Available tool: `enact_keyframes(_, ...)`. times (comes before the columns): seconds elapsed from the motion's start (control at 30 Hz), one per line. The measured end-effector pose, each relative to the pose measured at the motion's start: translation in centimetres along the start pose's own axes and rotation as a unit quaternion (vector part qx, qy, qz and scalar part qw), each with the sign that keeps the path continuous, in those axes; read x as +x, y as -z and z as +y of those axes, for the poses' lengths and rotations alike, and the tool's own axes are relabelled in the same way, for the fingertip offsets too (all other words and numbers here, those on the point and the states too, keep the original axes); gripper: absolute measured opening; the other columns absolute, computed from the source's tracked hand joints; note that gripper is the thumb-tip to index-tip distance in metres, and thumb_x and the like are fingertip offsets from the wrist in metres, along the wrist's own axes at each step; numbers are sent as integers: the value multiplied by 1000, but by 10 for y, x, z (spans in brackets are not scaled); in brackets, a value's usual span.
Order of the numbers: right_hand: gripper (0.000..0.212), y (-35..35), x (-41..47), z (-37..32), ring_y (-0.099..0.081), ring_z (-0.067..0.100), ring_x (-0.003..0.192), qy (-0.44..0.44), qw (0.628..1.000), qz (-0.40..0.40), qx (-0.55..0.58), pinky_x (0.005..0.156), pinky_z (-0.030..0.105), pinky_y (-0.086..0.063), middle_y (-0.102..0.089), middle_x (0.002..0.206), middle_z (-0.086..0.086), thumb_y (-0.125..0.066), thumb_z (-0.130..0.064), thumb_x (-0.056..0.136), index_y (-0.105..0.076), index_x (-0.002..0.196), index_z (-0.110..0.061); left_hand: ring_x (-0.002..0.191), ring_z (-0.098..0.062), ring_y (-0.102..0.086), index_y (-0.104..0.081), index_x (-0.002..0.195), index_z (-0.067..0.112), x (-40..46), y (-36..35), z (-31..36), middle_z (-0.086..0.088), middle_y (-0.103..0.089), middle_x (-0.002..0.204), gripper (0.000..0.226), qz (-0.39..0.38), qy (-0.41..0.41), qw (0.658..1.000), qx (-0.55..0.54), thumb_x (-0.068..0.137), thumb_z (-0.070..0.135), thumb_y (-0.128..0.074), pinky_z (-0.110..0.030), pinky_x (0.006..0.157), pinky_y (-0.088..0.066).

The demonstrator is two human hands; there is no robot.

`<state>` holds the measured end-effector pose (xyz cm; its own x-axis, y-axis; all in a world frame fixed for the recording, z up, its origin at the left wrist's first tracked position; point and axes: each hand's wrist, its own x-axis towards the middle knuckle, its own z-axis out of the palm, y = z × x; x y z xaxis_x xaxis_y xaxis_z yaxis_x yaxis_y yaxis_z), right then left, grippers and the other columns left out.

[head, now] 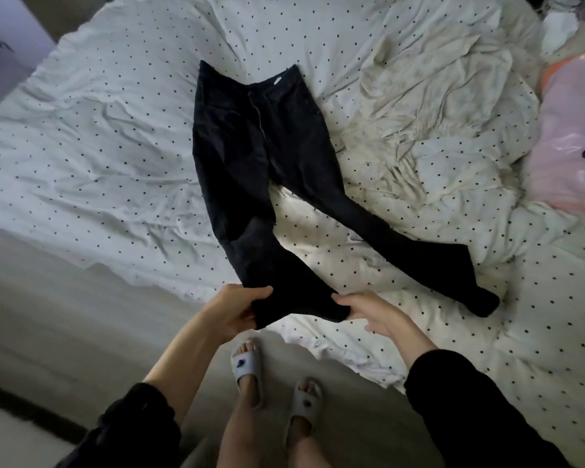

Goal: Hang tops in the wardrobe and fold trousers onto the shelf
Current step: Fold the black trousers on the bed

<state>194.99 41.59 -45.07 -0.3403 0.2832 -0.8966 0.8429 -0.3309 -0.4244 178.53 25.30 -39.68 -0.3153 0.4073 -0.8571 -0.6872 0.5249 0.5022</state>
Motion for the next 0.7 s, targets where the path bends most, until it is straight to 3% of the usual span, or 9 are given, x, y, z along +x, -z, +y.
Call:
enact_keyframes(0.1, 39, -12, -3, 14, -60, 11, 86, 16, 999, -4, -47, 95, 34, -37, -68, 103, 6, -62, -38, 89, -65, 107, -4, 81, -20, -66, -63, 105, -2, -5, 21, -23, -14, -68, 99, 23, 27, -16, 997, 76, 87, 12, -65, -27, 63, -56)
enact_keyframes(0.2, 53, -17, -11, 21, -64, 21, 95, 60, 997, 23, -47, 83, 28, -49, -66, 114, 16, -55, -39, 93, -58, 112, 10, 95, -23, -64, -57, 116, 11, -10, 43, -46, -8, -66, 106, 25, 27, -36, 990, 132, 91, 16, -60, -33, 74, -53)
enact_keyframes(0.27, 63, -18, -17, 27, -62, 33, 105, 83, 993, 12, -82, 88, 33, -49, -64, 117, 16, -52, -45, 93, -52, 120, 11, 93, -24, -65, -51, 121, 17, -13, 49, -67, -7, -65, 107, 28, 11, -28, 993, 116, 94, 14, -56, -37, 74, -54)
enact_keyframes(0.37, 60, -17, -23, 39, -51, 20, 119, 80, 983, -6, -166, 92, 29, -39, -50, 123, -1, -60, -47, 87, -46, 131, -9, 79, -21, -64, -46, 120, 12, -15, 46, -93, -8, -64, 96, 25, 20, -17, 993, 117, 96, 12, -52, -30, 60, -56)
enact_keyframes(0.43, 27, -17, -18, 54, -52, 8, 88, 70, 972, 0, -224, 74, 22, -38, -49, 96, -8, -67, -37, 85, -51, 99, -21, 75, -19, -63, -46, 118, 8, -13, 43, -108, -8, -62, 92, 23, 32, -5, 991, 133, 96, 11, -52, -26, 52, -55)
enact_keyframes(0.5, 38, -18, -12, 67, -35, 8, 59, 62, 966, 19, -250, 57, 24, -27, -35, 68, -6, -70, -26, 84, -35, 70, -19, 76, -19, -62, -47, 120, 5, -9, 40, -119, -10, -61, 96, 26, 39, 2, 989, 141, 95, 11, -52, -26, 52, -56)
enact_keyframes(0.6, 45, -22, -14, 76, -26, 12, 49, 99, 953, 93, -271, 52, 27, -22, -28, 57, -3, -66, -24, 87, -28, 65, -18, 82, -23, -62, -48, 122, 3, -1, 36, -126, -12, -61, 101, 30, 62, -11, 984, 167, 93, 8, -54, -36, 67, -58)
enact_keyframes(0.7, 23, -23, -20, 77, -52, 17, 63, 142, 920, 175, -321, 62, 29, -41, -54, 69, 0, -56, -31, 93, -49, 80, -12, 91, -26, -63, -48, 123, 2, 9, 35, -131, -15, -61, 108, 32, 73, -9, 977, 202, 92, 9, -56, -42, 75, -58)
